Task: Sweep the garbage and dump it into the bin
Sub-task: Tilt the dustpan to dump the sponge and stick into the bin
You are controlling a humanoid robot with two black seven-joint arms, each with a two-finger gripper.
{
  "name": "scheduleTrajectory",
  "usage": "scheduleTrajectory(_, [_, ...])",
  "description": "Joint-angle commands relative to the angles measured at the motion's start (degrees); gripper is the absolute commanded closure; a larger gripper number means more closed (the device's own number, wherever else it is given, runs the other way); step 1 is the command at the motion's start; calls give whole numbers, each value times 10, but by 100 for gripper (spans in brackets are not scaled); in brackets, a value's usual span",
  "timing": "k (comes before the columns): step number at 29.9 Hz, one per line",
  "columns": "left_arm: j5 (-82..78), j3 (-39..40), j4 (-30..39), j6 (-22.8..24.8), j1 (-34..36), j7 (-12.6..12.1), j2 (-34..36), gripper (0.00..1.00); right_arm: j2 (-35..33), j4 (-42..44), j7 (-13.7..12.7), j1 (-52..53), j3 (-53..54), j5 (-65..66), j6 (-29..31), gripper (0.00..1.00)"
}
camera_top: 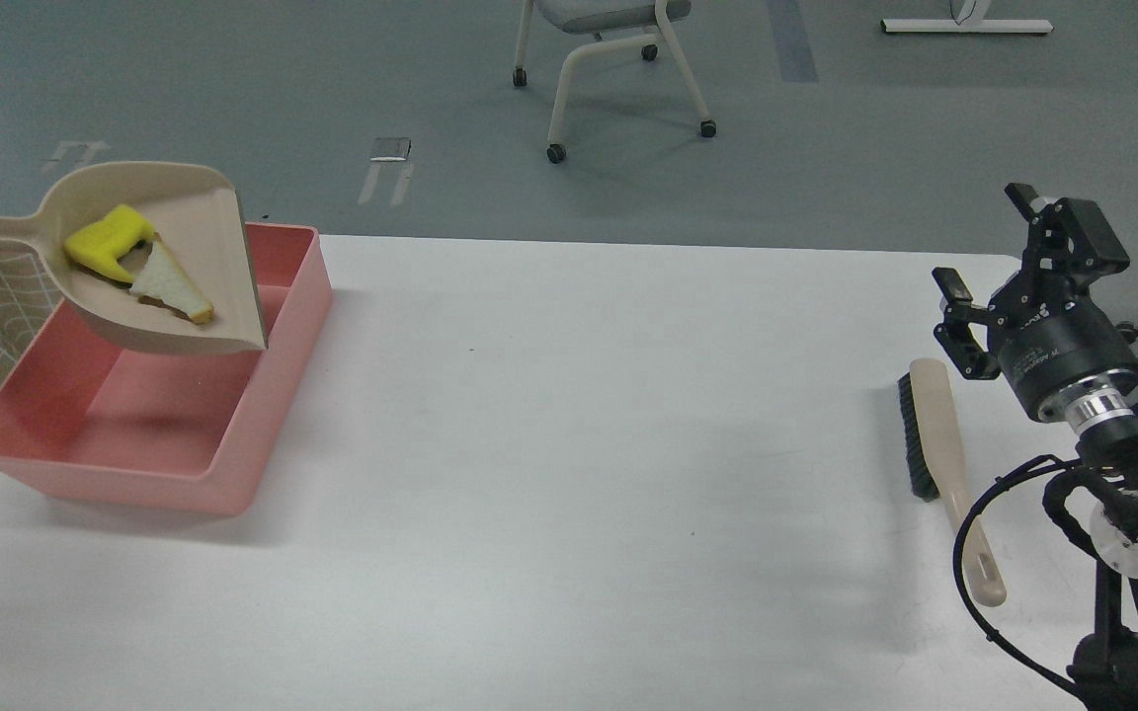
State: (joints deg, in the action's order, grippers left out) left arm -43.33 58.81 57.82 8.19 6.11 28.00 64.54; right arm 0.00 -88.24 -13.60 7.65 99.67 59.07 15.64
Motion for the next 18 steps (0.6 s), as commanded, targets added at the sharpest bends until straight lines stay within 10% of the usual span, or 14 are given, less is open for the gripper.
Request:
scheduleTrajectory(1, [-11,-12,-1,0,6,0,31,100,0,0,0,0,1,0,0,0])
scheduleTrajectory(18, [-297,-11,65,2,109,0,121,100,0,0,1,-4,2,-11,1,0])
